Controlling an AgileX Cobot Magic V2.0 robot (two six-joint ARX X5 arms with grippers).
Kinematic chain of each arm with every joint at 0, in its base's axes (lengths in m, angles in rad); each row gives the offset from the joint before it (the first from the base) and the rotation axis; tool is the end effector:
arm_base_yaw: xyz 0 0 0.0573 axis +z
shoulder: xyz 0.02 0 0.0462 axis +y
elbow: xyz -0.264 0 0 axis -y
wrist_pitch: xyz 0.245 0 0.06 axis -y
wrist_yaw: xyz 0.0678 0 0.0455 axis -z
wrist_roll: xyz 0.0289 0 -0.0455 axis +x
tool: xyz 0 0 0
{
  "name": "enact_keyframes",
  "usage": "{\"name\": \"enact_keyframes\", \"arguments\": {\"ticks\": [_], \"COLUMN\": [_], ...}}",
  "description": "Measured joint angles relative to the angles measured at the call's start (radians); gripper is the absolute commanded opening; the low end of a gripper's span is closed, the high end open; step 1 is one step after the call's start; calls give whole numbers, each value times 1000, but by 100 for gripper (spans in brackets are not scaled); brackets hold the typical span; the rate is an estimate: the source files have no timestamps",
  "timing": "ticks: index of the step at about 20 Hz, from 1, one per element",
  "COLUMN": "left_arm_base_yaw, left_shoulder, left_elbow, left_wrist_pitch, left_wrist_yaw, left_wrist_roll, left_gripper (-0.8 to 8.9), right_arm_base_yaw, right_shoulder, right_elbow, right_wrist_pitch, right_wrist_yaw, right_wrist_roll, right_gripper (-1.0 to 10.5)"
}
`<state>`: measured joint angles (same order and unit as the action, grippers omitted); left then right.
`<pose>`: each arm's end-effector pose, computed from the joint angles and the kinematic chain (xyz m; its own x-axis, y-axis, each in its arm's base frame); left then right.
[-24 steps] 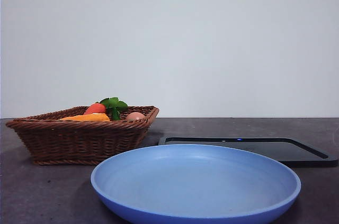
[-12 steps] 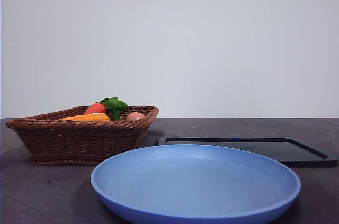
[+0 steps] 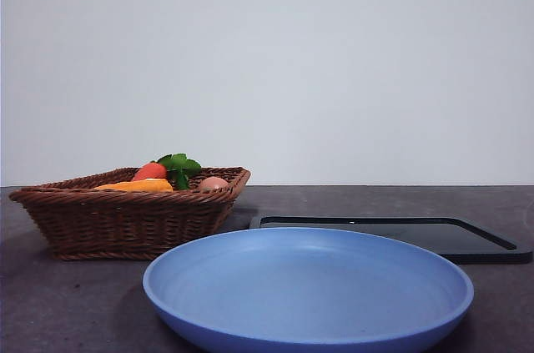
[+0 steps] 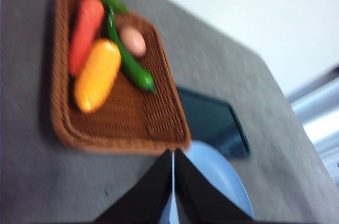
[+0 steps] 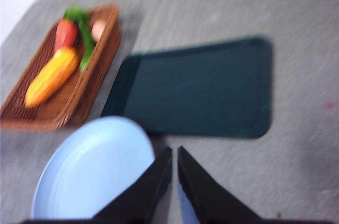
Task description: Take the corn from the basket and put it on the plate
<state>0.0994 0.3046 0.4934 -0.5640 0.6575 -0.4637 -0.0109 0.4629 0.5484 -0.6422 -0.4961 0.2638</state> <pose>0.0833 -0.0094 0.2544 0.7935 -0.5350 -0.2901 0.2727 0.7387 -0.6165 0.1020 0.0126 0.2528 0.7518 0.4678 -0.4647 -0.2431 0.8517 0.4642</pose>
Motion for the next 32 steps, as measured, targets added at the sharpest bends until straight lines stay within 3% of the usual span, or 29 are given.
{"name": "enact_keyframes", "arguments": {"ticks": [6, 10, 12, 14, 16, 23, 32], "left_arm_base_yaw": [-34, -51, -51, -51, -51, -51, -51], "left_shoulder": [133, 159, 160, 160, 160, 160, 160], "left_elbow": [85, 89, 89, 89, 89, 89, 89], "left_wrist_pitch": [-211, -231, -230, -220, -209, -209, -184], "left_wrist_yaw": [31, 32, 32, 32, 32, 32, 33], "left_wrist_roll": [171, 237, 241, 241, 243, 244, 244], "left_gripper": [7, 16, 114, 311, 409, 407, 406], "right_arm_base_yaw": [57, 122, 132, 135, 135, 143, 261], "right_shoulder": [147, 203, 206, 206, 206, 285, 636], "right_elbow": [82, 97, 97, 97, 97, 97, 97], "right_wrist_pitch": [-128, -155, -155, -155, -155, -119, 86], "right_wrist_yaw": [-53, -53, -53, -53, -53, -54, -55], "right_wrist_roll": [-135, -179, -182, -184, -183, -171, -142], "right_gripper": [1, 2, 22, 153, 281, 283, 283]}}
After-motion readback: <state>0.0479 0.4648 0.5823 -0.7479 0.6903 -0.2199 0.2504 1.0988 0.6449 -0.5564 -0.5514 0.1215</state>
